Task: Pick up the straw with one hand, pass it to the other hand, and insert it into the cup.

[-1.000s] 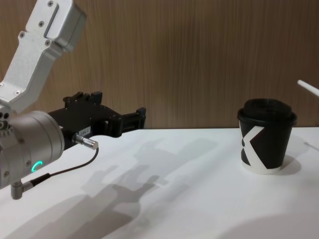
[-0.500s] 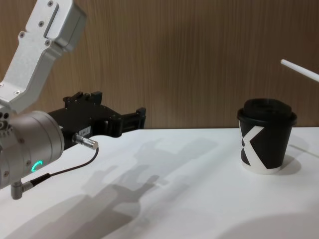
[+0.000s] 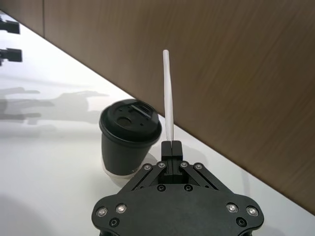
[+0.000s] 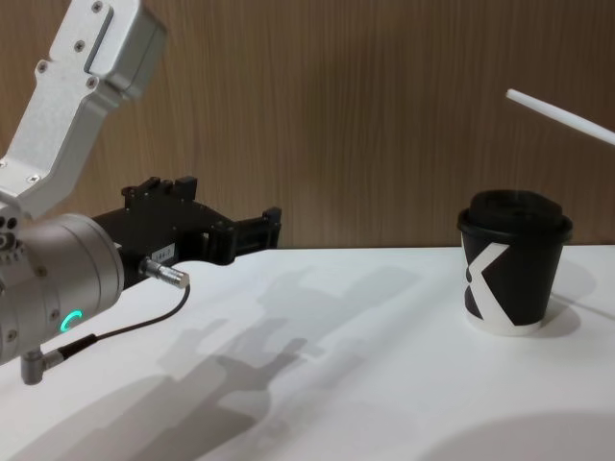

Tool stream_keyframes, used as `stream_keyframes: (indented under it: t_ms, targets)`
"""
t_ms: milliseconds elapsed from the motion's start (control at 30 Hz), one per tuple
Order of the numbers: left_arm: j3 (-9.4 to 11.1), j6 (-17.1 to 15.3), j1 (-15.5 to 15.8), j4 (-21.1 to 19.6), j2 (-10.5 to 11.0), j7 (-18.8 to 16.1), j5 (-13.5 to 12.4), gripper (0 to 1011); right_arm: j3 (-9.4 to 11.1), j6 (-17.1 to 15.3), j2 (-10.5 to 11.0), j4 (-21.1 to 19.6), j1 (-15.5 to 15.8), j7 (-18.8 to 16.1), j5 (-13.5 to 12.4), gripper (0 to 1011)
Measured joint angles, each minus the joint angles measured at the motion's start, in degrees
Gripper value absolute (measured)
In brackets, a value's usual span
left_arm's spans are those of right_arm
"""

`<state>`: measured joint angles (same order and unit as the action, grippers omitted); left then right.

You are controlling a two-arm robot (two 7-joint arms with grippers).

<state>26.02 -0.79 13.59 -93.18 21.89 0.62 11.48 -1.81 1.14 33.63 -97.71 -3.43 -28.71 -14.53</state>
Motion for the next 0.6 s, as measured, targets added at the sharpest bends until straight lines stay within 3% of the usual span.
stream_keyframes:
  t_ms: [600]
  targets:
    - [0.00, 0.00, 0.00, 0.00, 0.00, 0.00, 0.00, 1003, -2.81, -1.14, 0.48, -1.36, -1.79, -3.91, -3.64, 0]
